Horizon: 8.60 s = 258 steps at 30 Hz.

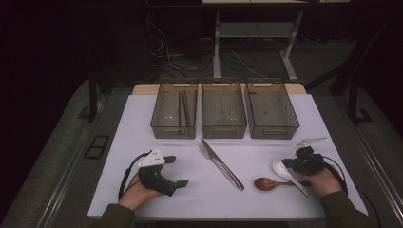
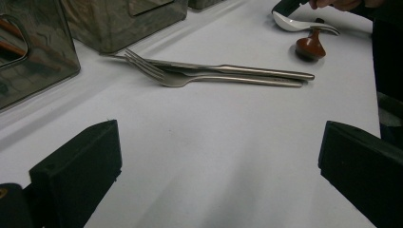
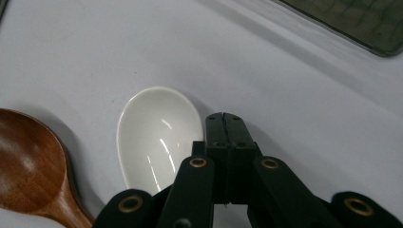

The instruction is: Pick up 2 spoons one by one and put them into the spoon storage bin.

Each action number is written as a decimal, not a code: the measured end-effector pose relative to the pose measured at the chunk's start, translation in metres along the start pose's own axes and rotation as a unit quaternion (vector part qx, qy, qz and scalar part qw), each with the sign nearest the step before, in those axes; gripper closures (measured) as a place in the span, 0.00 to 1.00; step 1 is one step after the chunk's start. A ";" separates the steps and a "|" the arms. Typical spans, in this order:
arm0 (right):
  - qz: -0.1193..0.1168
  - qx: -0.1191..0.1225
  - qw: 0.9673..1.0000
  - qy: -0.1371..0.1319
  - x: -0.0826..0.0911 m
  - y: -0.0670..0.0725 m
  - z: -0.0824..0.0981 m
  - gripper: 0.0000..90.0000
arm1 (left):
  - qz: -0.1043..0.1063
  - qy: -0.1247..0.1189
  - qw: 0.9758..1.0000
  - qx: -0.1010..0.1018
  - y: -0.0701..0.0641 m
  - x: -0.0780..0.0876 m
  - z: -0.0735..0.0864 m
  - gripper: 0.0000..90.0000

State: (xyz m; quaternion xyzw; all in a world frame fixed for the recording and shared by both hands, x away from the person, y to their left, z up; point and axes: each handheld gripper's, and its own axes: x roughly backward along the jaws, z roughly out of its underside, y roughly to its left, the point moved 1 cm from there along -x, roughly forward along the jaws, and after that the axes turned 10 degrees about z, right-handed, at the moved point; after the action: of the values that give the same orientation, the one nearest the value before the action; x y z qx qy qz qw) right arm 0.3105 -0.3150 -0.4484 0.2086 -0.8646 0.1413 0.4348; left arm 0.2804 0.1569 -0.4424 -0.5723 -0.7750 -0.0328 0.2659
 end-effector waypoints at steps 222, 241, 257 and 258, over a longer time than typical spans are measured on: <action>-0.099 0.024 0.988 -0.118 -0.065 0.063 -0.230 0.59 | 0.004 0.004 1.000 -0.003 0.001 -0.002 0.000 0.00; -0.125 0.047 0.981 -0.140 -0.018 0.051 -0.180 0.47 | 0.002 0.002 1.000 0.002 0.001 -0.003 0.001 0.00; -0.122 0.050 0.982 -0.134 0.000 0.043 -0.127 0.40 | 0.001 0.004 1.000 0.001 0.001 -0.003 0.001 0.00; -0.123 0.048 0.982 -0.133 0.001 0.043 -0.124 0.40 | 0.001 0.004 1.000 0.001 0.001 -0.003 0.001 0.00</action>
State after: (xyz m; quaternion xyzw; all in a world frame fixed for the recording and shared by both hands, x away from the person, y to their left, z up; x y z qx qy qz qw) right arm 0.3751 -0.2253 -0.3781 0.3509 -0.8744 0.0995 0.3198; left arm 0.2814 0.1549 -0.4444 -0.5731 -0.7731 -0.0341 0.2697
